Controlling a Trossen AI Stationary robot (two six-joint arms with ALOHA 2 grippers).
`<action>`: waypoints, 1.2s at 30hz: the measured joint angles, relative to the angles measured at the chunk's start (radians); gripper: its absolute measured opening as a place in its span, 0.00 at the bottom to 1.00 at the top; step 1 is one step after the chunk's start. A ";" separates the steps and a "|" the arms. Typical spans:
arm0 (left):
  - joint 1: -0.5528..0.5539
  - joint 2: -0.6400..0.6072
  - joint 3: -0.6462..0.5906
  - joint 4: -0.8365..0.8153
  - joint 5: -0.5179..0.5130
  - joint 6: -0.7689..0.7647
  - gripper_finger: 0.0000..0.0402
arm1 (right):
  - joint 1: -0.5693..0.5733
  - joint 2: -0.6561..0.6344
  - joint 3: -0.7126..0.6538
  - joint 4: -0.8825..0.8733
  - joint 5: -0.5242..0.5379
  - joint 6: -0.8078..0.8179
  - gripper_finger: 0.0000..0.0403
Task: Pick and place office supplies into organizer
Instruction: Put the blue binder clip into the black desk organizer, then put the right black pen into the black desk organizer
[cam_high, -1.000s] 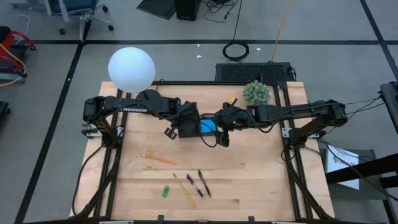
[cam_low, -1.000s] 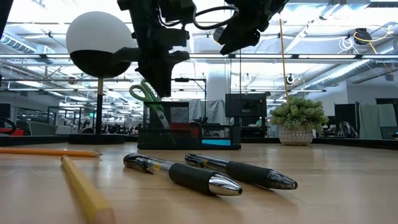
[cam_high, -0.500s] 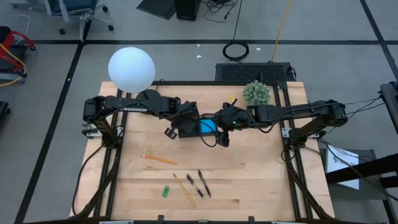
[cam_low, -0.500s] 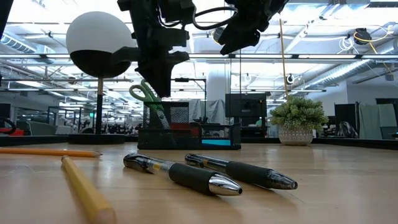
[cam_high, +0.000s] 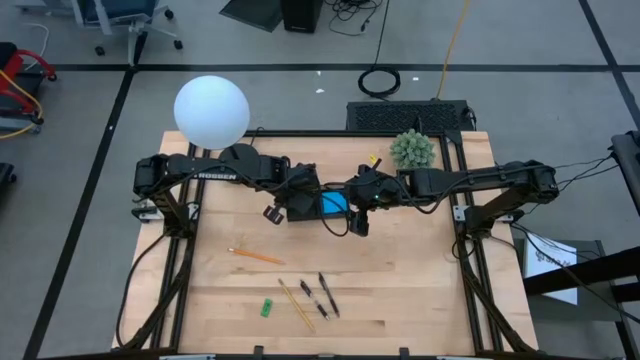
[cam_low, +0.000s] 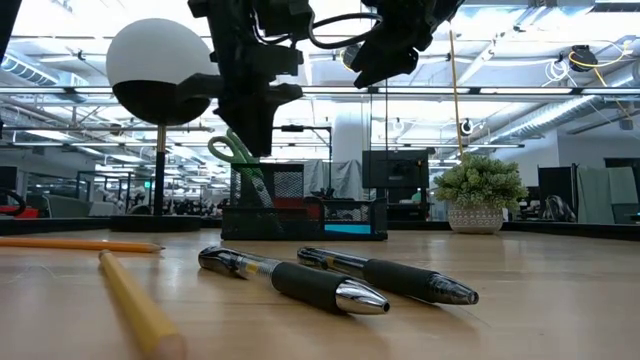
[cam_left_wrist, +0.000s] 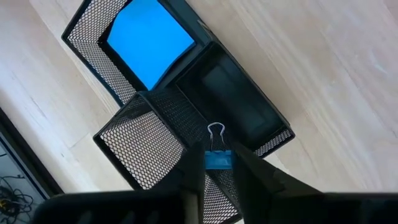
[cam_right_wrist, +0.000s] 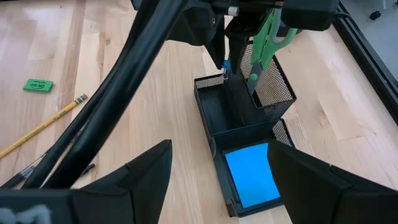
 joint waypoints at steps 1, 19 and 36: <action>0.000 0.000 0.000 0.000 0.000 -0.004 0.18 | 0.000 0.000 0.000 0.000 0.000 0.000 0.63; -0.003 0.000 0.000 0.002 -0.018 -0.086 0.43 | 0.000 0.000 0.000 0.000 0.000 0.000 0.63; -0.143 0.000 0.000 -0.078 -0.018 -0.226 0.43 | 0.000 0.000 -0.034 0.039 -0.005 0.000 0.63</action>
